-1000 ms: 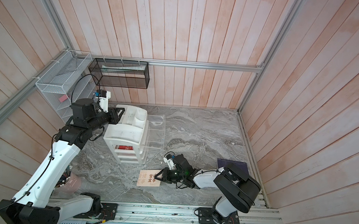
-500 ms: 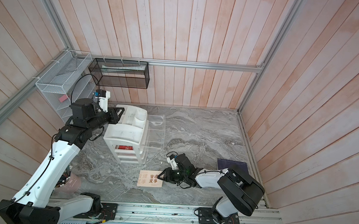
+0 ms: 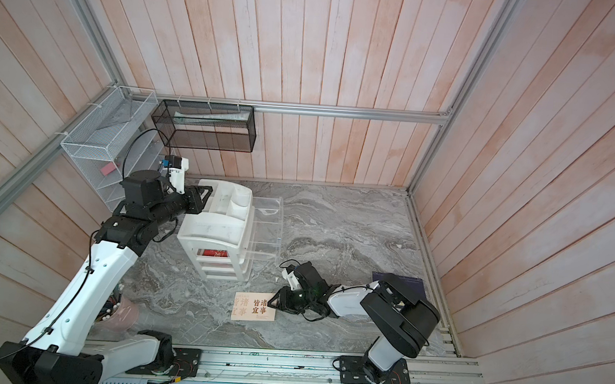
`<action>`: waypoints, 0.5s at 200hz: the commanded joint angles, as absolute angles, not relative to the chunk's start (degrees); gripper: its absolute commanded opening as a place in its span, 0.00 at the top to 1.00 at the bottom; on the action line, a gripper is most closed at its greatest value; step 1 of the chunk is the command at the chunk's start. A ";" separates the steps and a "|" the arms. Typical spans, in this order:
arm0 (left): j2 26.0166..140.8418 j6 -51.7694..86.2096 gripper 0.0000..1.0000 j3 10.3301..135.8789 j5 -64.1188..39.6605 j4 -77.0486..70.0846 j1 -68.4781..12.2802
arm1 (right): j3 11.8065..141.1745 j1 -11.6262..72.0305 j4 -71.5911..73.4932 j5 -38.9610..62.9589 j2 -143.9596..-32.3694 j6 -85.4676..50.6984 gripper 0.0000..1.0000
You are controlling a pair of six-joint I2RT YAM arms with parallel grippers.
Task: Take the postcards out of the drawer
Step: Place the postcard at the center of the board.
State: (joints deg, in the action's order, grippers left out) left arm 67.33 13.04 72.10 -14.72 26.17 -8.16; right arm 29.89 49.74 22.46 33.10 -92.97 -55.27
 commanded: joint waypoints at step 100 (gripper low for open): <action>67.89 11.05 0.65 72.64 -11.66 30.23 -5.85 | 31.11 50.02 21.86 33.91 -92.24 -53.96 0.66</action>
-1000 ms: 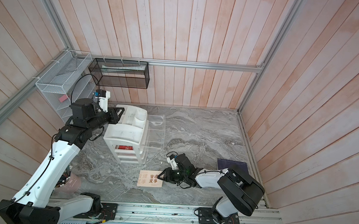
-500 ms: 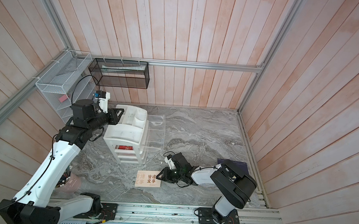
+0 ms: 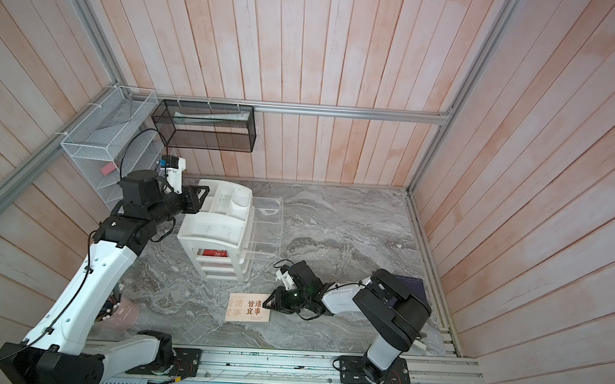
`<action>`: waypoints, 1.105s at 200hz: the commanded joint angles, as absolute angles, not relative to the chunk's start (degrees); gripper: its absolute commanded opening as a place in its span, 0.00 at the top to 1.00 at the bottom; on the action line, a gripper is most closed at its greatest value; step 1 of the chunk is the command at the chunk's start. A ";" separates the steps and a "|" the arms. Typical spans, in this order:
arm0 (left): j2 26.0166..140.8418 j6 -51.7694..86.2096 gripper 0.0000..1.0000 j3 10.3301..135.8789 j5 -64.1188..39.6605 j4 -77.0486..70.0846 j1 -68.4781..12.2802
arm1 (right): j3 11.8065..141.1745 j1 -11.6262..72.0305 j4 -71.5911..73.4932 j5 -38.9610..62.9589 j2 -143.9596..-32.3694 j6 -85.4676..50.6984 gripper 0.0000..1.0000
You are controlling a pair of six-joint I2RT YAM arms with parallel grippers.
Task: Take the postcards out of the drawer
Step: Place the postcard at the center of the board.
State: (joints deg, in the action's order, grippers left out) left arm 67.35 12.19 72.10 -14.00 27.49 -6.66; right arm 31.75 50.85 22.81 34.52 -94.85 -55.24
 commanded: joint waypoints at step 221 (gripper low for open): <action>71.21 9.45 0.75 71.03 -11.51 33.66 -1.14 | 34.11 31.07 4.67 31.82 -77.98 -41.43 0.75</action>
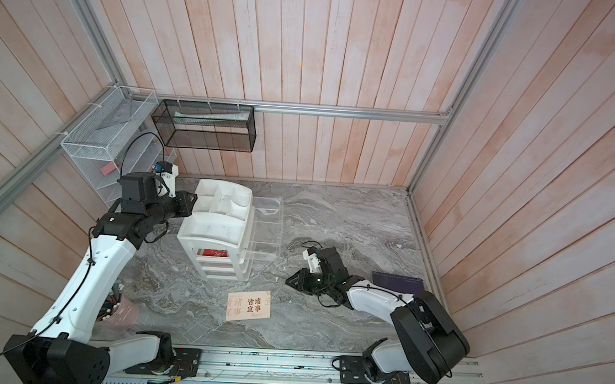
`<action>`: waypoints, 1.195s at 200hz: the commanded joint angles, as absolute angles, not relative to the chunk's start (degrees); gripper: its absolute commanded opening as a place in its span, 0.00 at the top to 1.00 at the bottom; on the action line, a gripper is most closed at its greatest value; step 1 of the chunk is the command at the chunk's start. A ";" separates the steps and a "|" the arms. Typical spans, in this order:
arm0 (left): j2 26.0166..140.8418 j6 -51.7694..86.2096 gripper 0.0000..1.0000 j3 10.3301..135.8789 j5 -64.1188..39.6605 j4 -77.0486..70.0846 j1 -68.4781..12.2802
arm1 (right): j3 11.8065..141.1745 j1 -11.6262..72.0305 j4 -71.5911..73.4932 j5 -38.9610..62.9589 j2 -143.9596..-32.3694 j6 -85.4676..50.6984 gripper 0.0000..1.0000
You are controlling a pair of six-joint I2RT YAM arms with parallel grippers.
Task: Take the postcards out of the drawer
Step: Place the postcard at the center of the board, then close the drawer in the storage box.
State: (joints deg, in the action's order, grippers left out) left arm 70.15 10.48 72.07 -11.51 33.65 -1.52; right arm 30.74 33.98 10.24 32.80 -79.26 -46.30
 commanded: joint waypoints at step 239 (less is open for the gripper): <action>74.46 9.59 0.85 71.80 -12.39 35.57 -0.88 | 62.57 24.68 0.12 36.80 -94.06 -31.20 0.75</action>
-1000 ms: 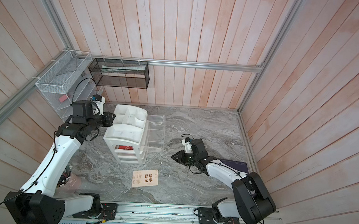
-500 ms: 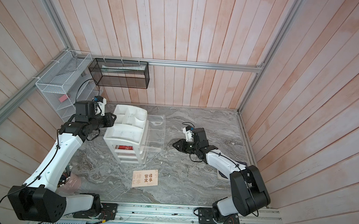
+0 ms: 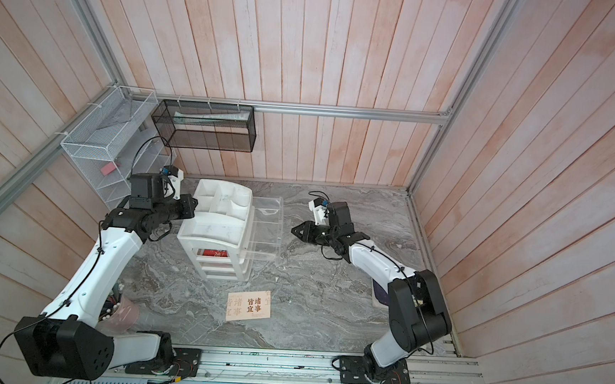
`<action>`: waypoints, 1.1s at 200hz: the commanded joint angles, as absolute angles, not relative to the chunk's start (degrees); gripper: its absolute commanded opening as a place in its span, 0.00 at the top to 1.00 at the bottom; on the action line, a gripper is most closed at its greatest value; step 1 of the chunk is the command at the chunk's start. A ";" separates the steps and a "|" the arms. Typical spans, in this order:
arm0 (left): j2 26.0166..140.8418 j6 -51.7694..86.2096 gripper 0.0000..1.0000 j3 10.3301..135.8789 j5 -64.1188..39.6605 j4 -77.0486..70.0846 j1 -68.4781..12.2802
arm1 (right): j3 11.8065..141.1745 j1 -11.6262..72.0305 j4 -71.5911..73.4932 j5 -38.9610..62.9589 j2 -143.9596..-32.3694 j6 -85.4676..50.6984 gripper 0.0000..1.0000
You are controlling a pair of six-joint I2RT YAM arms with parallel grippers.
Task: Take the postcards out of the drawer
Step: Close the drawer in the storage box.
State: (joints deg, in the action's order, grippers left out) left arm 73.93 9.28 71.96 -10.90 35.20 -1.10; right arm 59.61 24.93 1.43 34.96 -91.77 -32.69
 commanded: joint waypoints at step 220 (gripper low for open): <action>72.95 12.60 0.90 69.96 -15.20 34.13 -0.89 | 80.96 36.29 -1.18 38.94 -107.16 -31.25 0.75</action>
State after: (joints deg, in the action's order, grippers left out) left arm 73.71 13.13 71.29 -12.93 34.02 -0.64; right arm 78.22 35.05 -0.49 37.63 -105.36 -31.33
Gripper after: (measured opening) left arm 0.111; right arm 0.252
